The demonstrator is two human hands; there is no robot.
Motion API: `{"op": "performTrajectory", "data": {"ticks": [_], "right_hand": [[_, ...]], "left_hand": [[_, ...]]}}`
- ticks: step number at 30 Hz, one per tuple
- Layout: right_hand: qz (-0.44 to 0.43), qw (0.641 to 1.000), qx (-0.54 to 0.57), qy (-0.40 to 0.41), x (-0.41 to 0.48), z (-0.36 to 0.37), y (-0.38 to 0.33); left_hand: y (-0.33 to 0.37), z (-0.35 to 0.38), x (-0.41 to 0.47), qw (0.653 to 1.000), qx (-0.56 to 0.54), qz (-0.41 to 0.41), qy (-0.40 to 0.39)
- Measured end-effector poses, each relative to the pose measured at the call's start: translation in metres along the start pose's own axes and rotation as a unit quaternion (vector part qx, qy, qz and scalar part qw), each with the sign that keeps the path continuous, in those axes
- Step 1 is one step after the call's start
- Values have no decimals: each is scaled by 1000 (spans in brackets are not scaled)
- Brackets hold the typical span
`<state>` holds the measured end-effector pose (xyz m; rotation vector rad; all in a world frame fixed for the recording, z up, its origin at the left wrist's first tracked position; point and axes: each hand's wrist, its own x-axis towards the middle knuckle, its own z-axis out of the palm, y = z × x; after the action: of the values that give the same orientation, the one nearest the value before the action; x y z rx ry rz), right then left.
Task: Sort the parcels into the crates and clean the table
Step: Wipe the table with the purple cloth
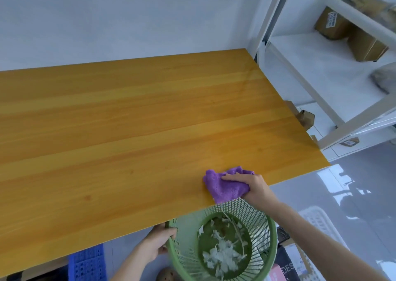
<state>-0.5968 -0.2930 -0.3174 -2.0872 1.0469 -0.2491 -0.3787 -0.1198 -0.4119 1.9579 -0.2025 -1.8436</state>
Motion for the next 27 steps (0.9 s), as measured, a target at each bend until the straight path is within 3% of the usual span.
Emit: {"op": "performTrajectory", "data": {"ticks": [7,11,14,15,17,19,20,22,27], "right_hand": [[-15,989,-4,-146,-18,-11,-19],[8,995,7,-99,-23,-10,-21],[53,973,47,-220,-26,-21,-26],[69,971,75,-218,-24,-27,-25],[123,984,123,-46,-12,-45,-18],[174,958,134,184,4,-68,5],[186,942,123,251,12,-78,17],[211,937,39,276,22,-89,46],[268,929,-200,162,51,-74,80]], "left_hand": [[10,15,1,1000,11,9,13],[13,17,-3,1000,9,-3,22],[15,14,-3,999,-9,-10,41],[16,13,-3,999,-15,-15,46],[19,12,-5,998,-23,-33,49],[20,12,-6,997,-39,-40,51],[20,11,-7,996,-46,-47,53],[21,13,-9,995,-49,-62,63],[18,4,-1,990,-77,-85,76]]}}
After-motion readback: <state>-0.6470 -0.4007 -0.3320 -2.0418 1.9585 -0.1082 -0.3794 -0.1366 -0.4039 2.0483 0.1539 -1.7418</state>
